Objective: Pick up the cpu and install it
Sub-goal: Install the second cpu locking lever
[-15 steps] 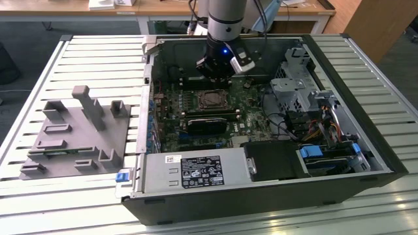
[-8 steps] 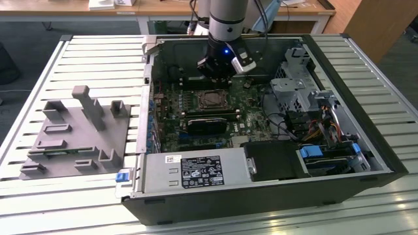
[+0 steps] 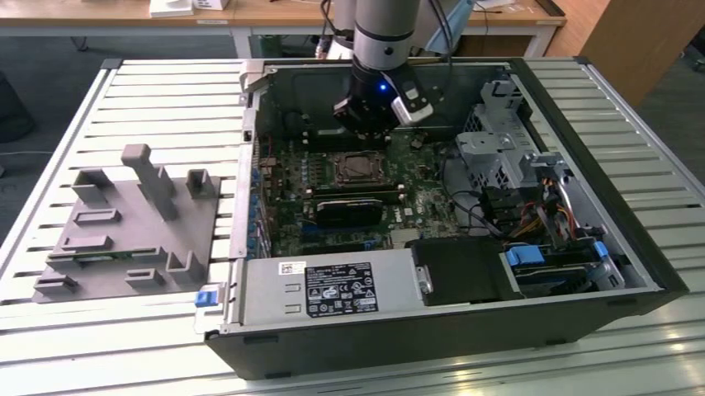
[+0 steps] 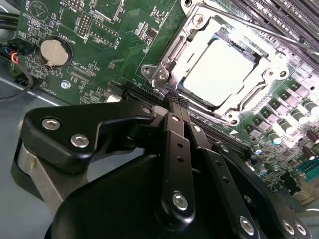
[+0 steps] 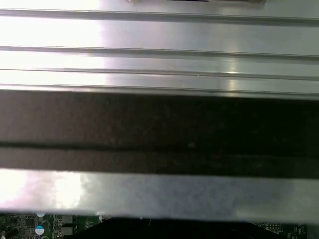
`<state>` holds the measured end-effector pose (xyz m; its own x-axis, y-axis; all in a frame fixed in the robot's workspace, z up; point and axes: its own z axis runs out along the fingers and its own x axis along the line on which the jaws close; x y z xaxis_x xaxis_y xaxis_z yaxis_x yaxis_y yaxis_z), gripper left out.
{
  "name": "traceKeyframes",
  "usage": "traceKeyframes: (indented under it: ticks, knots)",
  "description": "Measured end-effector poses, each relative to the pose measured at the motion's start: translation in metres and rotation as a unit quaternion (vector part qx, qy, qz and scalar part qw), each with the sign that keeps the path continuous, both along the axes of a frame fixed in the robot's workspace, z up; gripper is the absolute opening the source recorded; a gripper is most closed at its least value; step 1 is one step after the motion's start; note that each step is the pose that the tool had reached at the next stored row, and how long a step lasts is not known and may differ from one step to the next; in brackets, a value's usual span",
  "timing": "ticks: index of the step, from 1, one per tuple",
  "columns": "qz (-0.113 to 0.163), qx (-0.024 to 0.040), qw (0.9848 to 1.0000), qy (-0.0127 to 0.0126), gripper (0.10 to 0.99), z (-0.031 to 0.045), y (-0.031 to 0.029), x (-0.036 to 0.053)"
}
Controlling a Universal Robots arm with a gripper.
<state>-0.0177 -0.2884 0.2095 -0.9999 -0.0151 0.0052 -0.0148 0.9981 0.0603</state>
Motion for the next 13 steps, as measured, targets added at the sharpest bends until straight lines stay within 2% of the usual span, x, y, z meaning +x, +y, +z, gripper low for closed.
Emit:
traceKeyframes:
  ticks: [9,13]
  knots:
    - [0.0,0.0,1.0,0.0,0.106,0.0,-0.0045,0.0005]
    - [0.0,0.0,1.0,0.0,0.106,0.0071,-0.0049,0.0005]
